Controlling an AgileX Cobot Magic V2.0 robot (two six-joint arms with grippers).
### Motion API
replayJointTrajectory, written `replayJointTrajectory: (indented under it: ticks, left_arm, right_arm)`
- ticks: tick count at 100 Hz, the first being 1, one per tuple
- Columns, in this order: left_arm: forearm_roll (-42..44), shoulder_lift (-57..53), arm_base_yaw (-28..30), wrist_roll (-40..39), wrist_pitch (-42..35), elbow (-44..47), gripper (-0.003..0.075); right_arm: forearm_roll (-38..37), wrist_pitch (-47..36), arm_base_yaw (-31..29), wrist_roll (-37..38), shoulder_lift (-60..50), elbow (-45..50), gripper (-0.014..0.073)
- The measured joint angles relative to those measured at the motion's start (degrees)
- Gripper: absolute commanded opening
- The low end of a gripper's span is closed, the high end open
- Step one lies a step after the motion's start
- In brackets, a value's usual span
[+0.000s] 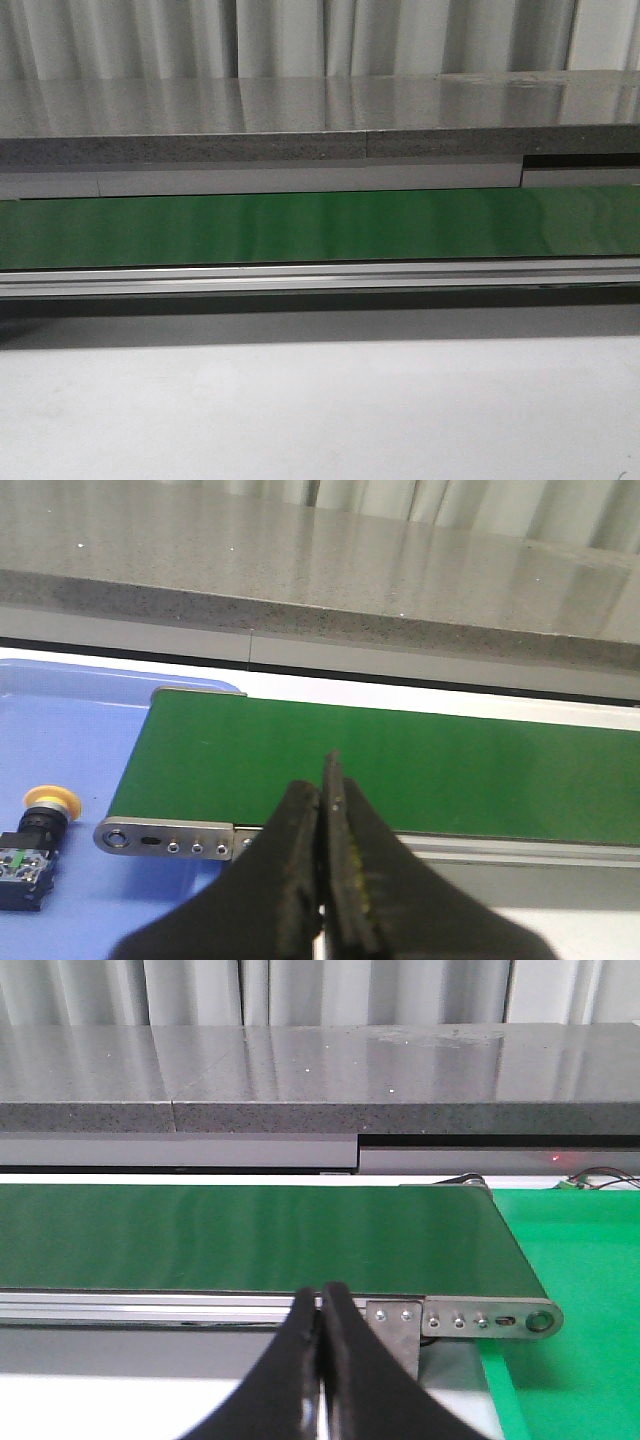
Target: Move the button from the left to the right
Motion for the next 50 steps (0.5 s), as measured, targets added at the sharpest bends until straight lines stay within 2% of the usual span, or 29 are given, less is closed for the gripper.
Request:
replayJointTrajectory:
  ticks: [15, 34, 50]
  left_arm:
    - [2.09, 6.27, 0.00, 0.00, 9.23, -9.94, -0.0021]
    - [8.24, 13.45, 0.00, 0.00, 25.12, -20.79, -0.0021]
    - [9.25, 16.53, 0.00, -0.94, 32.40, -25.97, -0.0021]
  right_arm:
    - [0.00, 0.00, 0.00, 0.00, 0.00, 0.00, -0.0068]
    - [0.00, 0.00, 0.00, 0.00, 0.00, 0.00, -0.0068]
    - [0.00, 0.00, 0.00, 0.00, 0.00, 0.00, -0.0068]
